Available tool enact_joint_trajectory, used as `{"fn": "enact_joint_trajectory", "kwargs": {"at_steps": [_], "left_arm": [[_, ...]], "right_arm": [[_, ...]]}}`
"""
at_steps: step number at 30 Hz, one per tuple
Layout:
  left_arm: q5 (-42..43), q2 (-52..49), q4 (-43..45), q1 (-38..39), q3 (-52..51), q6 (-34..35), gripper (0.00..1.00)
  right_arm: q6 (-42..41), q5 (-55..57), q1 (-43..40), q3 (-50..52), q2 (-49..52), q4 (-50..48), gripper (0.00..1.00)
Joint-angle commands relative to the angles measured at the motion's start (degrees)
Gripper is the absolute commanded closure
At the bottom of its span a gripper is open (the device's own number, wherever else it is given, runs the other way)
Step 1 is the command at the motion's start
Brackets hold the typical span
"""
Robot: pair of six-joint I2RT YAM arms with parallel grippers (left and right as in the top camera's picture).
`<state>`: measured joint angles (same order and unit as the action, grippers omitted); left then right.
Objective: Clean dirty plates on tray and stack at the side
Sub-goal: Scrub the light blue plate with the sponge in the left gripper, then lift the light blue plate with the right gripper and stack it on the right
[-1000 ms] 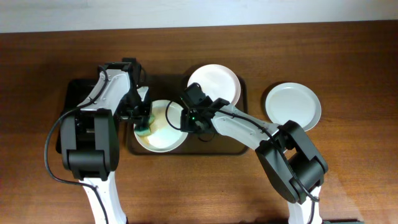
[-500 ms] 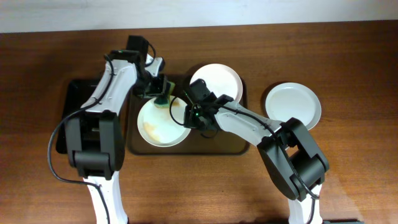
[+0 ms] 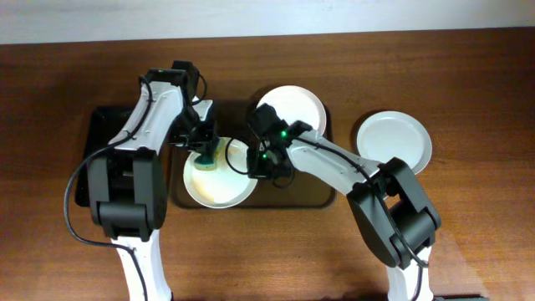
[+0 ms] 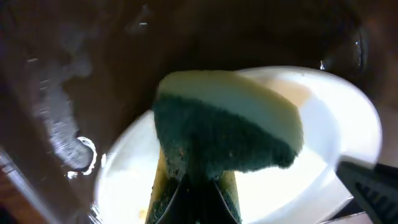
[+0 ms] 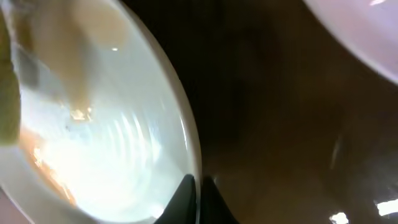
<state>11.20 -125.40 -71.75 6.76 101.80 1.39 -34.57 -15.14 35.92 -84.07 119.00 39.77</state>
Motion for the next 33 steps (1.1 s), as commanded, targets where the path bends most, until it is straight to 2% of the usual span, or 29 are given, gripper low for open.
{"fn": "enact_joint_trajectory", "kwargs": {"at_steps": [1,4,9,16,21,26,33], "left_arm": [[2.56,-0.24,-2.58,-4.42,8.57,0.35,0.99],[2.58,-0.24,-2.69,-6.54,14.23,0.35,0.99],[2.60,-0.26,-0.70,-6.62,14.71,0.35,0.99],[2.99,-0.26,-0.57,-6.40,14.71,0.37,0.99],[2.95,-0.26,0.46,-5.79,14.67,0.35,0.99],[2.95,-0.26,1.14,-5.79,14.64,0.35,0.99],[2.95,-0.26,1.22,-5.79,14.64,0.35,0.99]], "right_arm": [[6.40,0.42,-0.63,-6.93,-2.43,9.99,0.96],[8.92,4.31,-1.51,-11.74,-4.55,17.51,0.96],[10.58,27.08,-1.44,-21.75,-10.43,28.63,0.96],[10.54,48.63,-0.66,-22.12,-11.67,29.73,0.96],[7.04,68.04,5.46,-21.84,-11.61,29.92,0.96],[6.64,72.11,10.56,-21.31,-11.54,29.92,0.96],[5.55,85.55,18.49,-21.31,-11.52,30.12,0.96]]}}
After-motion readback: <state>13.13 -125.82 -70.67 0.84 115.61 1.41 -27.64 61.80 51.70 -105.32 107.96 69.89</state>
